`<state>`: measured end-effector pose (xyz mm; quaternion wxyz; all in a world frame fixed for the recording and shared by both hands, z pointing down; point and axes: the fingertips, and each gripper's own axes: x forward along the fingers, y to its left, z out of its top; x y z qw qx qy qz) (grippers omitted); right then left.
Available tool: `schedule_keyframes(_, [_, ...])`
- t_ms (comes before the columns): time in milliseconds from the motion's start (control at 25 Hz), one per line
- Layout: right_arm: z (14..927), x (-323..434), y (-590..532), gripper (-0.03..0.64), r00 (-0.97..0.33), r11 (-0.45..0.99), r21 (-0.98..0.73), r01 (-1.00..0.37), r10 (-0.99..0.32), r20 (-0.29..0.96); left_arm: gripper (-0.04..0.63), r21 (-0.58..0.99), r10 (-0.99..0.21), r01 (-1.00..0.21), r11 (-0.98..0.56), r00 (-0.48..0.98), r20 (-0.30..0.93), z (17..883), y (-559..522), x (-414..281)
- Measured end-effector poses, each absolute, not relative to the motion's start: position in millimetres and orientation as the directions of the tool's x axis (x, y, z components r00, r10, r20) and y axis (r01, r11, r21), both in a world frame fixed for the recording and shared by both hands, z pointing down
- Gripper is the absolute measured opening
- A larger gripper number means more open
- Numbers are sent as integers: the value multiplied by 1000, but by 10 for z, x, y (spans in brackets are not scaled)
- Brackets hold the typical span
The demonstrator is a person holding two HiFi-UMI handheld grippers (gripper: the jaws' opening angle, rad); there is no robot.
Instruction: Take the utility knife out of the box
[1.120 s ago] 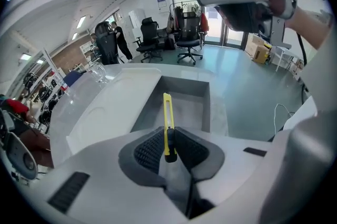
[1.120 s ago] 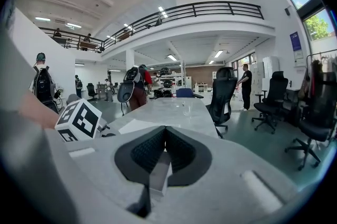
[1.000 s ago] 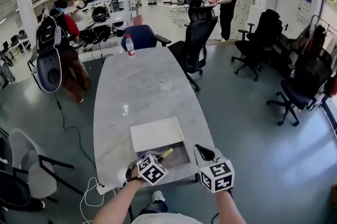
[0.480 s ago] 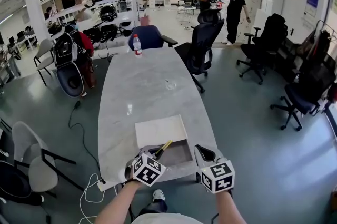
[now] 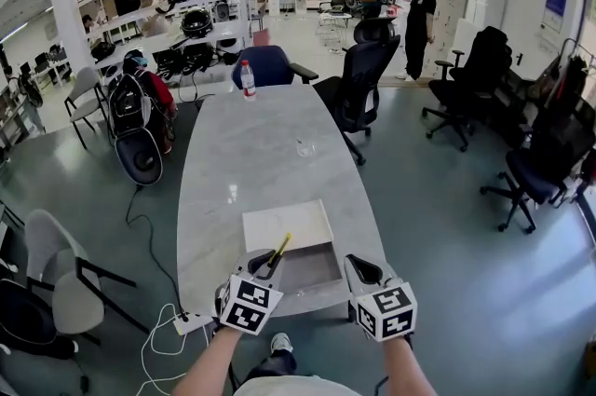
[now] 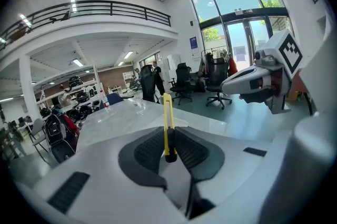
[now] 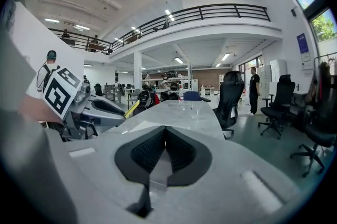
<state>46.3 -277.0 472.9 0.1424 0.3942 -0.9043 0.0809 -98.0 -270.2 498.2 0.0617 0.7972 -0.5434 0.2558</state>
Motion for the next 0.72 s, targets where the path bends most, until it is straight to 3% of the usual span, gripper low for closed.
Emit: schedule_keyframes(720, [4597, 488, -2451, 5, -669, 688, -36, -725, -691, 274, 61, -55, -951, -982, -181, 160, 263, 4572, -2104, -1412])
